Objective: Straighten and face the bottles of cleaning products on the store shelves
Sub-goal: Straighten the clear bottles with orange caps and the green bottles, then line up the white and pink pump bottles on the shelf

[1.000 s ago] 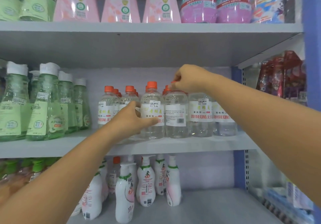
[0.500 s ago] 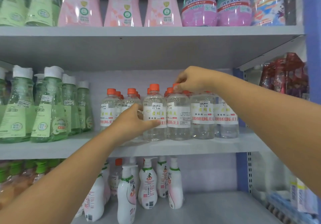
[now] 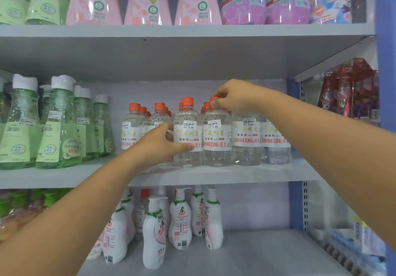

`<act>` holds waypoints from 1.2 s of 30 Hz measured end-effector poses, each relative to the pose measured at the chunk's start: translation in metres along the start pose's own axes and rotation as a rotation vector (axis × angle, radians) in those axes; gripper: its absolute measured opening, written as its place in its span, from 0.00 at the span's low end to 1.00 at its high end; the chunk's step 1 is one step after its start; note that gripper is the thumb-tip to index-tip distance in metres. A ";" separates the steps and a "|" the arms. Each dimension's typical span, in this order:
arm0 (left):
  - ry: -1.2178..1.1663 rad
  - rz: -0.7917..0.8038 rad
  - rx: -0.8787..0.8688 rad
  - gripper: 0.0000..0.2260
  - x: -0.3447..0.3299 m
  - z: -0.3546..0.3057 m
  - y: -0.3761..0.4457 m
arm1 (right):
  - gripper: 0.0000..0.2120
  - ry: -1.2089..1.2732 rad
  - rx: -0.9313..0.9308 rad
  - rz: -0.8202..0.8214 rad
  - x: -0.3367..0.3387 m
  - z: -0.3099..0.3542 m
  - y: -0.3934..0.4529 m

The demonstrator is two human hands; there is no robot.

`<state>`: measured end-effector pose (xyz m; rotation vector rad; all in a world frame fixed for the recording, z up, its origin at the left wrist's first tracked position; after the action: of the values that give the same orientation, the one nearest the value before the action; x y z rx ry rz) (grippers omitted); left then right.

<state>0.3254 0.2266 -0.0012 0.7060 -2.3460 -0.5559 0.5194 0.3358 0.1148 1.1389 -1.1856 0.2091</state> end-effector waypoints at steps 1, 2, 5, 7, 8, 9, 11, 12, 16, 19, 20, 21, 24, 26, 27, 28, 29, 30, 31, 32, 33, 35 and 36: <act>0.002 -0.004 0.002 0.27 0.000 0.000 0.000 | 0.16 -0.015 0.010 -0.008 -0.001 -0.001 -0.004; 0.006 -0.008 0.004 0.27 0.000 -0.001 -0.001 | 0.20 -0.015 0.014 -0.031 0.000 -0.003 -0.008; 0.021 -0.008 0.019 0.27 0.000 -0.002 -0.001 | 0.23 0.142 -0.035 -0.211 0.012 -0.027 -0.026; 0.028 -0.005 0.033 0.28 0.000 0.000 0.000 | 0.19 0.214 -0.105 -0.378 0.020 -0.055 -0.046; 0.030 -0.005 0.038 0.29 0.001 0.001 0.001 | 0.17 0.247 -0.165 -0.450 0.021 -0.072 -0.059; 0.023 -0.007 0.040 0.30 0.001 0.002 0.002 | 0.16 0.299 -0.237 -0.498 0.017 -0.090 -0.072; 0.002 -0.010 0.040 0.32 0.002 0.003 0.003 | 0.21 0.464 -0.373 -0.456 -0.006 -0.120 -0.095; -0.002 -0.008 0.045 0.33 0.002 0.004 0.004 | 0.25 0.548 -0.415 -0.360 -0.023 -0.129 -0.103; -0.027 0.003 0.061 0.29 0.002 0.006 0.005 | 0.22 0.671 -0.414 -0.093 -0.076 -0.136 -0.121; -0.066 0.003 0.051 0.26 0.002 0.007 0.005 | 0.26 0.652 -0.402 -0.119 -0.081 -0.135 -0.123; -0.075 0.003 0.050 0.26 0.002 0.007 0.005 | 0.28 0.647 -0.402 -0.110 -0.081 -0.135 -0.123; -0.083 0.004 0.049 0.26 0.002 0.006 0.006 | 0.30 0.646 -0.405 -0.095 -0.081 -0.135 -0.124; -0.080 0.003 0.046 0.25 0.001 0.006 0.005 | 0.37 0.597 -0.419 -0.176 -0.071 -0.130 -0.127; -0.074 0.003 0.041 0.24 0.000 0.005 0.004 | 0.36 0.487 -0.357 -0.435 -0.043 -0.118 -0.127; -0.075 0.000 0.039 0.23 0.000 0.004 0.003 | 0.32 0.448 -0.295 -0.547 -0.026 -0.107 -0.124; -0.076 -0.001 0.037 0.23 0.000 0.004 0.003 | 0.27 0.425 -0.227 -0.593 -0.011 -0.091 -0.116; -0.076 -0.002 0.035 0.23 0.001 0.003 0.002 | 0.23 0.401 -0.158 -0.579 0.001 -0.075 -0.103; -0.072 0.000 0.034 0.24 0.000 0.002 0.001 | 0.22 0.367 -0.099 -0.526 0.009 -0.058 -0.088; -0.066 0.001 0.035 0.24 0.000 0.001 0.000 | 0.22 0.323 -0.056 -0.447 0.013 -0.041 -0.072; -0.062 0.002 0.036 0.25 0.000 0.000 -0.001 | 0.24 0.274 -0.029 -0.359 0.015 -0.025 -0.057; -0.064 -0.001 0.037 0.26 0.001 0.000 -0.002 | 0.26 0.217 -0.013 -0.276 0.014 -0.011 -0.044; -0.065 -0.002 0.046 0.29 0.000 0.000 -0.003 | 0.26 0.092 -0.021 -0.161 0.007 0.004 -0.024; -0.062 0.000 0.051 0.30 0.000 -0.001 -0.004 | 0.23 0.048 -0.043 -0.134 0.002 0.006 -0.016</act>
<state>0.3270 0.2236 -0.0028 0.7211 -2.4254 -0.5262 0.5273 0.3227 0.1070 1.1645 -1.0631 0.1073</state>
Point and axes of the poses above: each hand's wrist, its own y-axis towards the middle knuckle, its own x-axis out of the back of the hand, z = x × y, the point moved 5 cm from there along y, towards the middle knuckle, and after that the axes turned 12 degrees about -y, right-handed, at the moved point
